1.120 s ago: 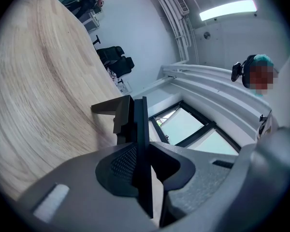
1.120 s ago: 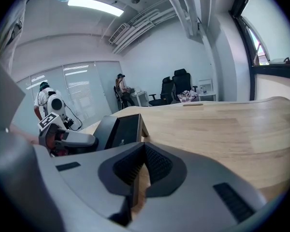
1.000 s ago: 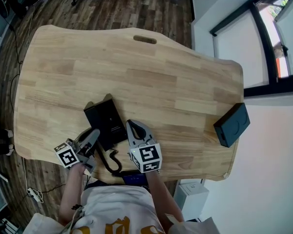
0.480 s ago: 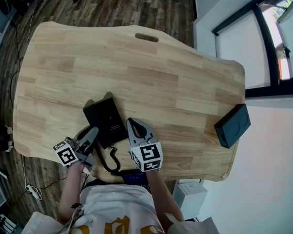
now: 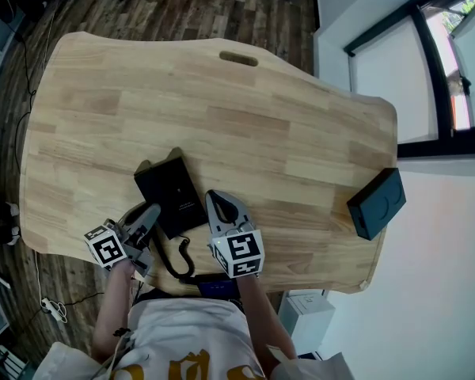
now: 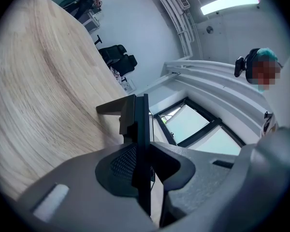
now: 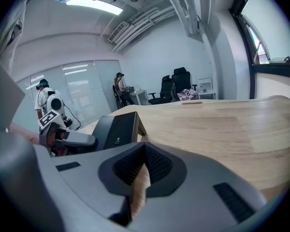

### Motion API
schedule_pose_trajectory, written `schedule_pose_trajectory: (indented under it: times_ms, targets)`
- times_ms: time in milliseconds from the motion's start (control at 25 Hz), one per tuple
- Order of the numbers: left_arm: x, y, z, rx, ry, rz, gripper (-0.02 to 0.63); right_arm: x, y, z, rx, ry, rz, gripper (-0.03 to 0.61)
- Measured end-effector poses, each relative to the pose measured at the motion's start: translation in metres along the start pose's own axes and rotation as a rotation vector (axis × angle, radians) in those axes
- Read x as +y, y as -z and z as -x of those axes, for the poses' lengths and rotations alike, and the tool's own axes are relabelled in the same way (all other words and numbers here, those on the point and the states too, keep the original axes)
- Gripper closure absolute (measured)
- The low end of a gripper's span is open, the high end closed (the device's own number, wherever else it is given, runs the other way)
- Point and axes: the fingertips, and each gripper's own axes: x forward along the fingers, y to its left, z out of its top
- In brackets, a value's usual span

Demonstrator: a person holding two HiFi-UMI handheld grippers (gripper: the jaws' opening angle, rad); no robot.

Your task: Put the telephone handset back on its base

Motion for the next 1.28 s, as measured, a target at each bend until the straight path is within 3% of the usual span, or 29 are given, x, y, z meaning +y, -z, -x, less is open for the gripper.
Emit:
schedule_pose_trajectory:
  times_ms: [320,560,1280]
  targets:
    - [0.006,0.001,0.0,0.006,-0.029,-0.005,0.501,0.007,0.005,-0.003,0.025,-0.009,0.018,0.572]
    - [0.021,0.003,0.002,0.025,-0.09,-0.012,0.396,0.009,0.004,-0.004,0.025,-0.012,0.038,0.572]
    - [0.024,0.005,0.006,0.058,-0.122,-0.007,0.394,0.007,0.0,0.005,0.019,-0.003,0.045,0.572]
